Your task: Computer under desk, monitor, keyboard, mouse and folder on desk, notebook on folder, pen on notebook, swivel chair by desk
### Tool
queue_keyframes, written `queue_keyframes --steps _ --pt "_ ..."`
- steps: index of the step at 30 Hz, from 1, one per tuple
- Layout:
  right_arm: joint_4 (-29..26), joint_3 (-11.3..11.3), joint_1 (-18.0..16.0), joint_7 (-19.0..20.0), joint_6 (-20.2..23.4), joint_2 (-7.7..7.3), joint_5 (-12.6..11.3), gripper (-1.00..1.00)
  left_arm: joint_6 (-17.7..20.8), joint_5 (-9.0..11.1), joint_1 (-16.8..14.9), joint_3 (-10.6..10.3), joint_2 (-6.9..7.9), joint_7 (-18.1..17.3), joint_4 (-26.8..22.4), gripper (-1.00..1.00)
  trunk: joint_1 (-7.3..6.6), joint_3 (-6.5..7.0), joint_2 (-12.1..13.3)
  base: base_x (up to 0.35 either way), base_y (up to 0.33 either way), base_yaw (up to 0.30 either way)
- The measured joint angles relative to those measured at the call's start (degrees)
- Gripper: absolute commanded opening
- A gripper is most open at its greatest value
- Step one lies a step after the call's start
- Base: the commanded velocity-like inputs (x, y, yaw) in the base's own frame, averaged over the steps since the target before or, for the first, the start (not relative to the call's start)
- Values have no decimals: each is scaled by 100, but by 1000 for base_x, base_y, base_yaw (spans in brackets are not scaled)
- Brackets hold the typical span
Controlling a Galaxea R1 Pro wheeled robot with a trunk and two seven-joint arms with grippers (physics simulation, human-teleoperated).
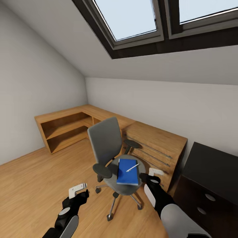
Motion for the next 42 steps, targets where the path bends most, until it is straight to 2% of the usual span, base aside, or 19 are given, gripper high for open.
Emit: queue_keyframes --steps 2,8,21,24,25,28,31,33,35,38,42 --pt "-109 -5 63 54 38 40 6 100 5 -45 0 -25 -2 69 8 100 -2 1 0 225 0 0" --pt "-269 -6 106 100 29 48 6 100 16 10 2 -45 -6 115 -79 100 -3 1 0 296 0 0" --pt "-114 9 115 121 5 49 11 100 34 42 10 -51 -4 117 -185 100 -3 -24 0 319 6 113" --pt "-50 18 114 124 1 48 14 100 35 129 10 -50 -2 116 -183 100 -3 -38 0 321 91 160" --pt "-18 19 115 125 -101 48 19 100 35 245 9 -44 5 111 -182 100 -3 -39 0 321 122 37" --pt "-13 16 115 124 -134 48 21 100 37 287 9 -43 6 103 -180 100 -3 -41 0 321 124 20" --pt "-10 14 115 124 -162 48 25 100 46 438 9 -40 9 92 -174 100 -3 -42 0 321 73 5" --pt "-15 14 115 124 -166 48 39 100 59 739 9 -42 14 84 -172 100 -3 -42 0 321 20 1" --pt "-16 13 115 124 -170 48 43 100 63 896 9 -49 15 83 -172 100 -3 -42 0 321 11 1" --pt "-17 13 115 125 -174 48 46 100 66 1015 9 -51 20 82 -172 100 -3 -42 0 293 4 0" --pt "-18 13 115 131 -175 48 47 100 66 1054 9 -52 24 81 -188 100 0 -42 0 97 1 0"
